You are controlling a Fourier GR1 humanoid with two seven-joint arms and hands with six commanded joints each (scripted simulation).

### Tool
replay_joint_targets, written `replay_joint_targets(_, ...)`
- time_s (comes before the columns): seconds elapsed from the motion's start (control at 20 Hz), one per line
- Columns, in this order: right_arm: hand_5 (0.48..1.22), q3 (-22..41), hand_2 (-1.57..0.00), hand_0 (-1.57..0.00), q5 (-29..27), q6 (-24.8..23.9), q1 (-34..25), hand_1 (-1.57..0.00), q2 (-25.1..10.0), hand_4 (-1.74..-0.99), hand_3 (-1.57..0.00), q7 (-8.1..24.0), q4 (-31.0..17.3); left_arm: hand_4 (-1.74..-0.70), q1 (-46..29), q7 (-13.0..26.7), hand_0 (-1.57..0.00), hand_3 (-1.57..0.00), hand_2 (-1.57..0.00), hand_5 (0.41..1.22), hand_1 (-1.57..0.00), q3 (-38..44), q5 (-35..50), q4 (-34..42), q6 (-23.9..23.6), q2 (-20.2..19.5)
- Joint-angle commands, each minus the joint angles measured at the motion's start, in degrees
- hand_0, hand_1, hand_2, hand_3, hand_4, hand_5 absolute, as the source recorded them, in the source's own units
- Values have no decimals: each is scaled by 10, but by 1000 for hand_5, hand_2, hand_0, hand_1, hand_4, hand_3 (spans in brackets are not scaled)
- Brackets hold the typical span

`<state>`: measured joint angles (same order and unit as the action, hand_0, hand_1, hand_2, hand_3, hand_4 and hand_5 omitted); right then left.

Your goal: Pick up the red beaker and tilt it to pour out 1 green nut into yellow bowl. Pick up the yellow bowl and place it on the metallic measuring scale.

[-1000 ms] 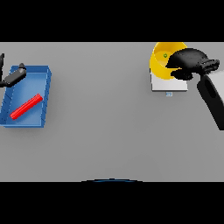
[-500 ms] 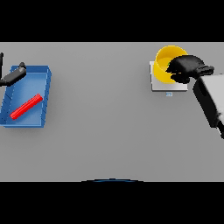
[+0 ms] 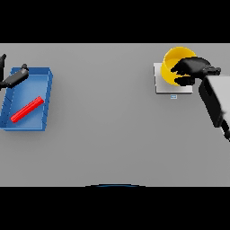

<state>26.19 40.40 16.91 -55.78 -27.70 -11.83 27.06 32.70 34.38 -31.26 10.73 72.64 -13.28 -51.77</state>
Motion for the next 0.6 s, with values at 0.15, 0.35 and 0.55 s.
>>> replay_joint_targets(0.15,851,1,-597,-499,1,9,-8,-443,1,-1425,-635,-16,-16,-805,9,0,1,1,1,740,1,-1,-4,-16,2,6)
replay_joint_targets(0.35,766,8,-336,-204,9,12,-13,-181,6,-1372,-507,-28,-32,-811,9,-4,1,1,1,737,1,1,-3,-16,1,7)
replay_joint_targets(0.55,737,18,-173,-83,21,6,-18,-73,12,-1325,-387,-38,-47,-816,16,-7,1,1,1,733,1,5,2,-27,5,10)
